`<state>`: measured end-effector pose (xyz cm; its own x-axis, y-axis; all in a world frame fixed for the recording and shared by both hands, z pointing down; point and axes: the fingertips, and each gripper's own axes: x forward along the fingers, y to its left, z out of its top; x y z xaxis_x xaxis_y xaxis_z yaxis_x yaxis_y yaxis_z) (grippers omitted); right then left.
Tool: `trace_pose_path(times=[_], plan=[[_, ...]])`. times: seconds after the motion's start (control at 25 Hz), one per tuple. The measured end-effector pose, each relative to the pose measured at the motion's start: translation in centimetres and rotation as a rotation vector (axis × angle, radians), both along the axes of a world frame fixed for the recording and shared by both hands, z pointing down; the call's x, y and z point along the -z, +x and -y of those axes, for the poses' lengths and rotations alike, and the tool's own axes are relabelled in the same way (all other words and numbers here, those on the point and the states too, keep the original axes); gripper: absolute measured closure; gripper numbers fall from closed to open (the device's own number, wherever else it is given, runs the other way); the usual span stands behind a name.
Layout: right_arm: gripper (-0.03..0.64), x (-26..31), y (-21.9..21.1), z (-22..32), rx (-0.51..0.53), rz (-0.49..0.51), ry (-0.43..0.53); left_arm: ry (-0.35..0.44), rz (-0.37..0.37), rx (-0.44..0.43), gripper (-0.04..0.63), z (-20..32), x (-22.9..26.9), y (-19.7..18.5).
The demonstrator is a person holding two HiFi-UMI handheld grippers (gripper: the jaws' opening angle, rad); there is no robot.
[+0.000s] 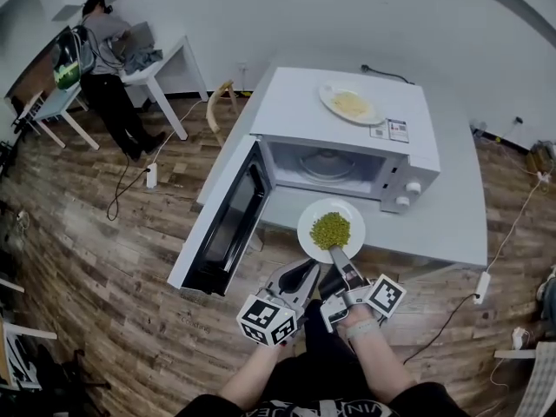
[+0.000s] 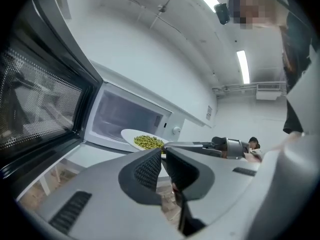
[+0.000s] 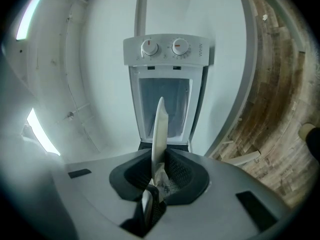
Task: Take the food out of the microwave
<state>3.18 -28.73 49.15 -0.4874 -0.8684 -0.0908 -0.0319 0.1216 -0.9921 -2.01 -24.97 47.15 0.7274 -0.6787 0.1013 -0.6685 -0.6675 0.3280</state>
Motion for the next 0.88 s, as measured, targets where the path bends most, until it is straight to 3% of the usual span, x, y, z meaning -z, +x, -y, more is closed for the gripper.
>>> trace_pose_path(times=[0.36, 0.88], plan=[[0.565, 1.5, -0.2, -3.6, -0.003, 0.011, 0.017, 0.047, -0.009, 0.003, 0.560, -3.7, 1.9, -0.4], [0.565, 1.5, -0.5, -9.5, -0.025, 0.041, 0.007, 0.053, -0.007, -0.021, 0.560, -9.9, 2.1, -0.6]])
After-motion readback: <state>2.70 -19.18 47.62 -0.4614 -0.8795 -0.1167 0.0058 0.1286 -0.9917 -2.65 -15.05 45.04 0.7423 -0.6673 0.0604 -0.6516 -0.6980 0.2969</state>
